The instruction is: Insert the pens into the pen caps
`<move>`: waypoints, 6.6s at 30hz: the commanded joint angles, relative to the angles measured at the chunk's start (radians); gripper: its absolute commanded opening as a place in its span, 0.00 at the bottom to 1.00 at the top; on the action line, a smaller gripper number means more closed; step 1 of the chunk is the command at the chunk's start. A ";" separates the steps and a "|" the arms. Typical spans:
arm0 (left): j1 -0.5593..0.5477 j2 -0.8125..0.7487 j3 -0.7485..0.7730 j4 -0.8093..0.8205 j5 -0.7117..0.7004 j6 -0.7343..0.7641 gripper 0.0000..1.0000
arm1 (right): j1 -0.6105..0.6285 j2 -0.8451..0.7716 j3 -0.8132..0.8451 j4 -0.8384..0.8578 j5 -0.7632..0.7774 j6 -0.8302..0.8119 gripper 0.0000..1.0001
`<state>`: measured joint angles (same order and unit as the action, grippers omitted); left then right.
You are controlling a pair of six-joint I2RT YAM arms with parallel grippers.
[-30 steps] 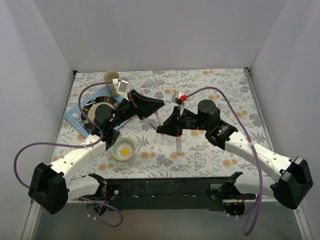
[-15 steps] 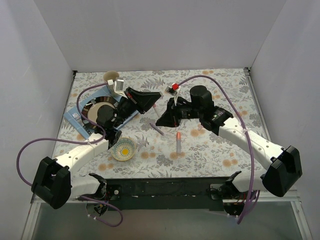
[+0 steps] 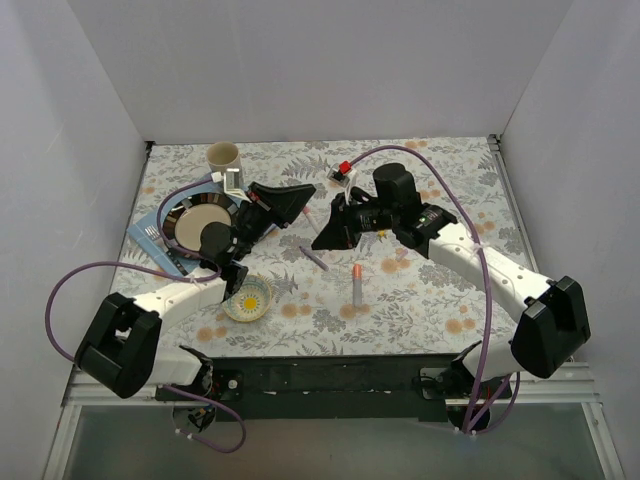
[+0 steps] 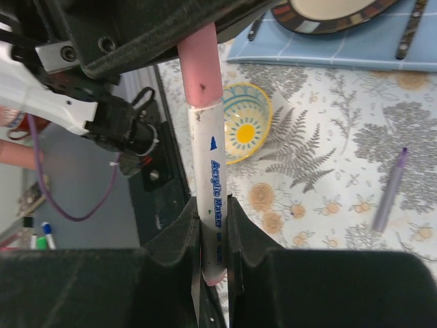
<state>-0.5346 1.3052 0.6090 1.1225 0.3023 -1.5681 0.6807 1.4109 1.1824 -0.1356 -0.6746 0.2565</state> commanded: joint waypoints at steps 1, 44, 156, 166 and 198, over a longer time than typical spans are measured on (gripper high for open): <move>-0.116 0.049 -0.080 -0.091 0.466 -0.098 0.00 | -0.109 0.006 0.129 0.754 0.162 0.201 0.01; -0.323 0.147 -0.020 -0.182 0.459 -0.061 0.00 | -0.211 0.123 0.439 0.766 0.069 0.196 0.01; -0.148 0.695 0.827 -1.876 -0.621 -0.356 0.38 | -0.201 -0.747 -0.501 -0.191 0.520 0.244 0.69; -0.217 0.666 0.727 -1.851 -0.661 -0.313 0.14 | -0.199 -0.742 -0.510 -0.183 0.509 0.262 0.69; -0.285 -0.053 0.215 -1.000 -0.154 0.410 0.00 | -0.158 -0.247 -0.443 0.495 0.132 0.460 0.67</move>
<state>-0.8165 1.2671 0.8303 0.0479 0.0895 -1.1954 0.4950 1.1286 0.7071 0.2424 -0.4610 0.6914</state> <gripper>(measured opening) 0.107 0.678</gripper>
